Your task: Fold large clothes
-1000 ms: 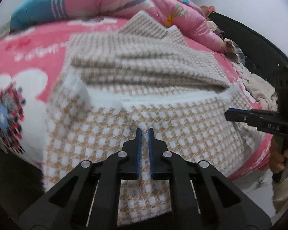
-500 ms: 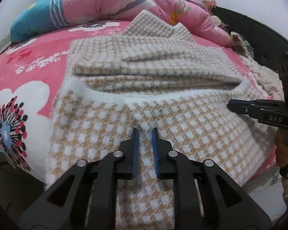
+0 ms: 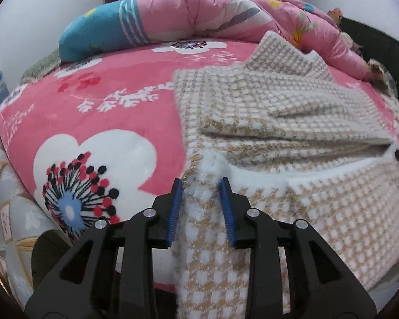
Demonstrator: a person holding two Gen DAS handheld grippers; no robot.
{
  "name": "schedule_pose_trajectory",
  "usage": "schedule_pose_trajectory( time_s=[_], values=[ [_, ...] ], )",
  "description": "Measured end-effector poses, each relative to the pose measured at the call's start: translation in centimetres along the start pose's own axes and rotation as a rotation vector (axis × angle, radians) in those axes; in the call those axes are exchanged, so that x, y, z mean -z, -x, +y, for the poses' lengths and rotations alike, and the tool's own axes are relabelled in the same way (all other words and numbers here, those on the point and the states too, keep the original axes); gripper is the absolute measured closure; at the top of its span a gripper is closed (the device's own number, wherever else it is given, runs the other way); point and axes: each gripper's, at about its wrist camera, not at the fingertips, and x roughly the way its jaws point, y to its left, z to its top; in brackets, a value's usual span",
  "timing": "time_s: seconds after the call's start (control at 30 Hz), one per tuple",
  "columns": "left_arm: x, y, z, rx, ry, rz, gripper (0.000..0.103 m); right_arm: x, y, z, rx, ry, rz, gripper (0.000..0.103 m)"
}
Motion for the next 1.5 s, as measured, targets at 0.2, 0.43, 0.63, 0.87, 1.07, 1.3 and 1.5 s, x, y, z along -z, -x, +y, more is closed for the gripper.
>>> schedule_pose_trajectory(
  time_s=[0.2,0.43,0.63,0.87,1.07,1.3,1.5],
  values=[
    [-0.8,1.4,-0.7,0.011,-0.040,-0.046,0.095,-0.8,2.4,0.4,-0.003,-0.013,-0.096,0.095],
    [-3.0,0.9,-0.9,-0.008,-0.042,-0.081,0.095,-2.1,1.5,-0.6,0.012,-0.057,-0.129,0.095],
    [-1.3,-1.8,-1.9,-0.079,-0.103,-0.042,0.090,-1.0,-3.1,-0.5,0.031,-0.022,-0.046,0.088],
    [-2.1,3.6,0.5,-0.025,-0.016,-0.135,0.070,-1.2,2.6,-3.1,-0.016,-0.128,-0.113,0.053],
    [-1.8,6.2,-3.4,0.312,-0.047,-0.125,0.068,-1.0,5.3,0.8,-0.280,-0.077,-0.122,0.052],
    [1.0,-1.2,-8.0,0.256,-0.095,0.058,0.064,0.4,-4.5,8.4,-0.296,0.031,0.112,0.049],
    [-0.4,2.8,-5.0,0.221,-0.059,-0.031,0.064,-1.2,0.8,6.1,-0.225,0.005,0.045,0.049]
  ],
)
